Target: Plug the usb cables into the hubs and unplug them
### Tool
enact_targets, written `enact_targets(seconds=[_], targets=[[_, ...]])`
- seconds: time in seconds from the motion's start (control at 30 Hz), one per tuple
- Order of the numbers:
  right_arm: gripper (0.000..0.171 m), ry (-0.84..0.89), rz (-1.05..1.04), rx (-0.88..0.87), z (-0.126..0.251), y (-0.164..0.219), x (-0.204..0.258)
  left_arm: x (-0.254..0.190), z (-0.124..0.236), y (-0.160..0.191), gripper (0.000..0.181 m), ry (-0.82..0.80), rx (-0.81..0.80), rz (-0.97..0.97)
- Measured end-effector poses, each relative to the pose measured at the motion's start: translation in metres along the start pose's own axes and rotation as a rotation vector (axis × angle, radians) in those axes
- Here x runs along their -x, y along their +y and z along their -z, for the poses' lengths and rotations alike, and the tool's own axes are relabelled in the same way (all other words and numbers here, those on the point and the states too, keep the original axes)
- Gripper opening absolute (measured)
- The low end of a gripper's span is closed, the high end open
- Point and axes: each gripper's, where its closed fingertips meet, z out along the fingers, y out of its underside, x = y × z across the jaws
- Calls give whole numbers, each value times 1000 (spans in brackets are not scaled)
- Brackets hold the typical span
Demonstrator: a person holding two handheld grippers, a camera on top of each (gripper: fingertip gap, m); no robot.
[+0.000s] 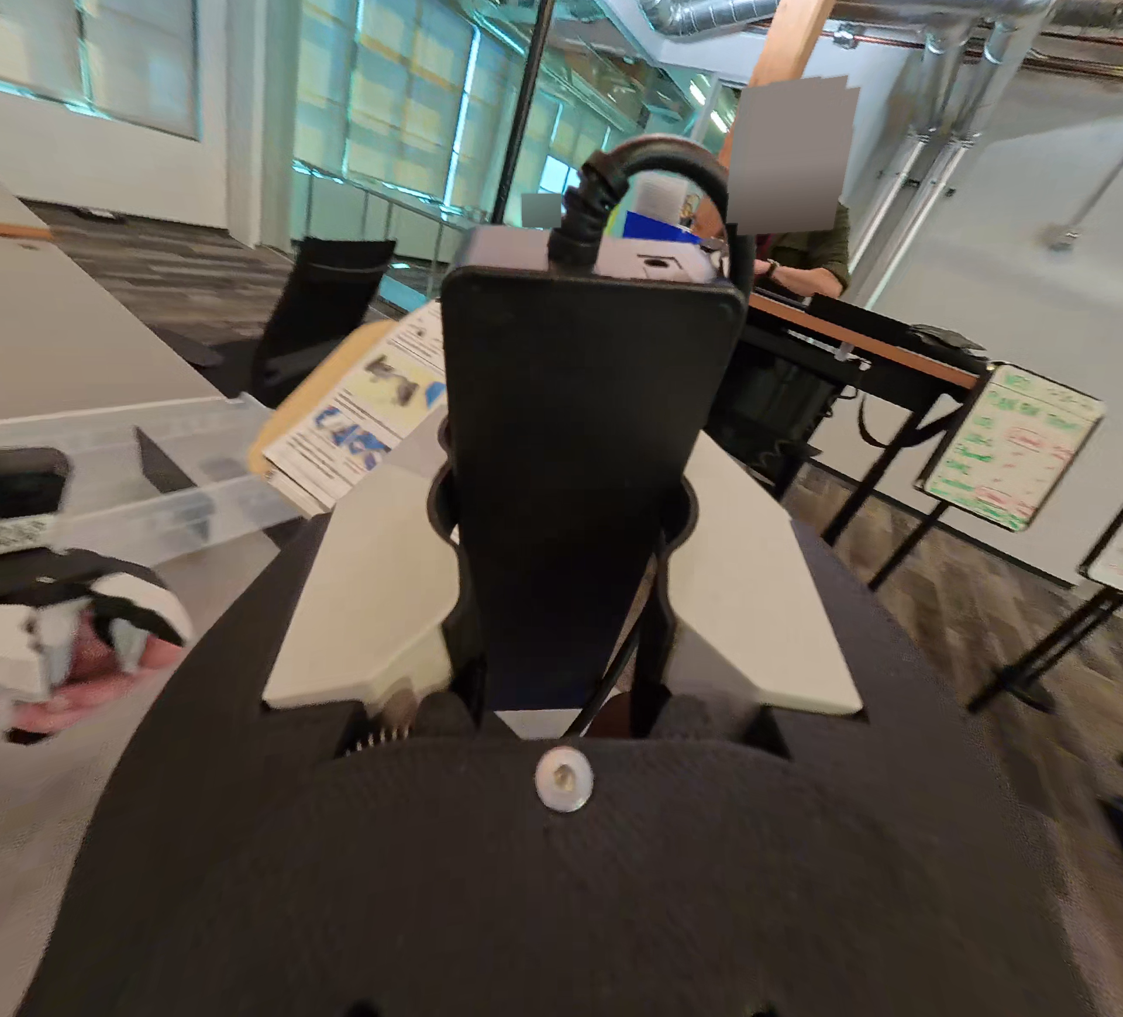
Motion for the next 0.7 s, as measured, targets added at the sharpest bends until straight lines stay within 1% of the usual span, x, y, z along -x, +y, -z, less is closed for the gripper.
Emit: enact_targets(seconds=[0.1,0.17,0.27,0.5,0.7], targets=[[63,6,54,45,-8,32,-27,1,0,2,64,-10,11,-13],[63,23,27,82,-14,59,-48,2,0,3,65,-16,19,-27],[63,41,-9,82,-20,92,-70,6,2,4,65,-27,22,-29],[63,73,-149,87,-28,166,-89,12,3,11,65,-33,53,-32],[63,121,-243,235,-23,245,-90,14,2,18,64,-33,77,-35]])
